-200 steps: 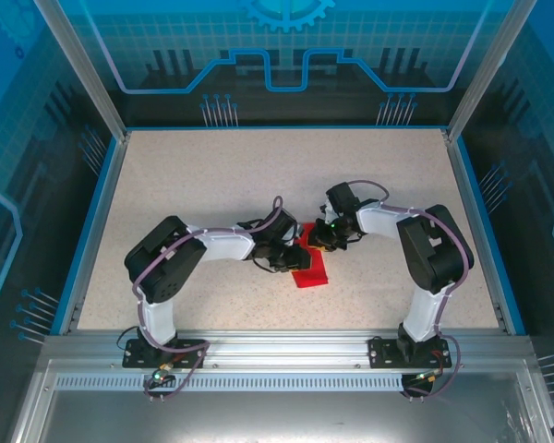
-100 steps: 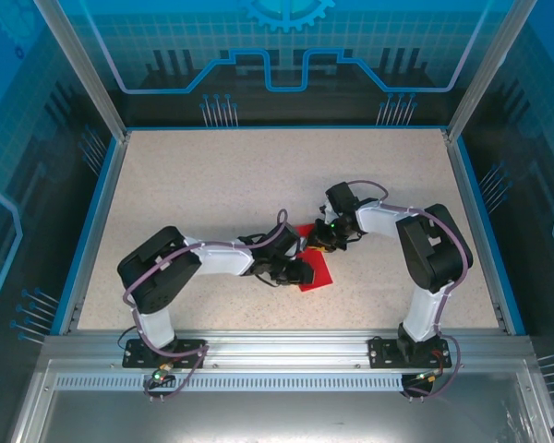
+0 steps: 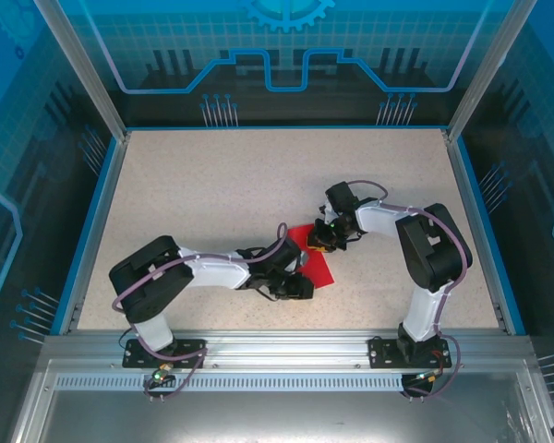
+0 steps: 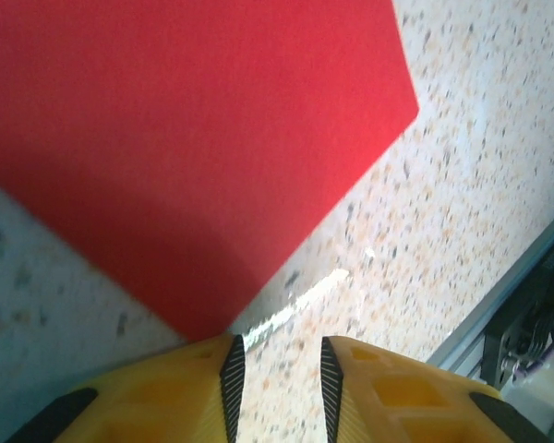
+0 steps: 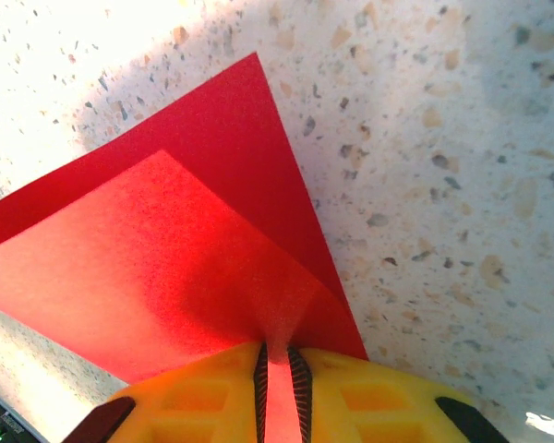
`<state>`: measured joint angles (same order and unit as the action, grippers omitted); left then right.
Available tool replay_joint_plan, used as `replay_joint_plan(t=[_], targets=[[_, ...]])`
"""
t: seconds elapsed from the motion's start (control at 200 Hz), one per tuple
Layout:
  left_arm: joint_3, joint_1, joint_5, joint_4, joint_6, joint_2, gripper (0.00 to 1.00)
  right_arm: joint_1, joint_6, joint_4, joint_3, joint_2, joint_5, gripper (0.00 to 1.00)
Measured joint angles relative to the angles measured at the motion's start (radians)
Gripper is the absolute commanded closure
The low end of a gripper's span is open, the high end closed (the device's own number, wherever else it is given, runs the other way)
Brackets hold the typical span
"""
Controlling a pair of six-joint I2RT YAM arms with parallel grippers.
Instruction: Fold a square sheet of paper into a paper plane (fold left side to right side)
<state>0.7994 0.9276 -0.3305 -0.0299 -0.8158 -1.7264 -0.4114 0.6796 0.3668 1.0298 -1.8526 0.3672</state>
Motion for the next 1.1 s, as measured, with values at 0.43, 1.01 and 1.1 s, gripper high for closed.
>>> replay_joint_plan(t=[0.43, 1.01, 1.1], targets=[[0.080, -0.209, -0.075, 0.011, 0.018, 0.042, 0.64, 0.008, 0.001, -0.043, -0.016, 0.001, 0.034, 0.79], [0.174, -0.201, -0.085, 0.006, 0.036, -0.158, 0.66, 0.011, -0.011, -0.067, -0.034, 0.097, 0.008, 0.63], [0.174, -0.201, -0.085, 0.006, 0.036, -0.158, 0.66, 0.013, -0.029, -0.044, -0.040, 0.182, -0.023, 0.65]])
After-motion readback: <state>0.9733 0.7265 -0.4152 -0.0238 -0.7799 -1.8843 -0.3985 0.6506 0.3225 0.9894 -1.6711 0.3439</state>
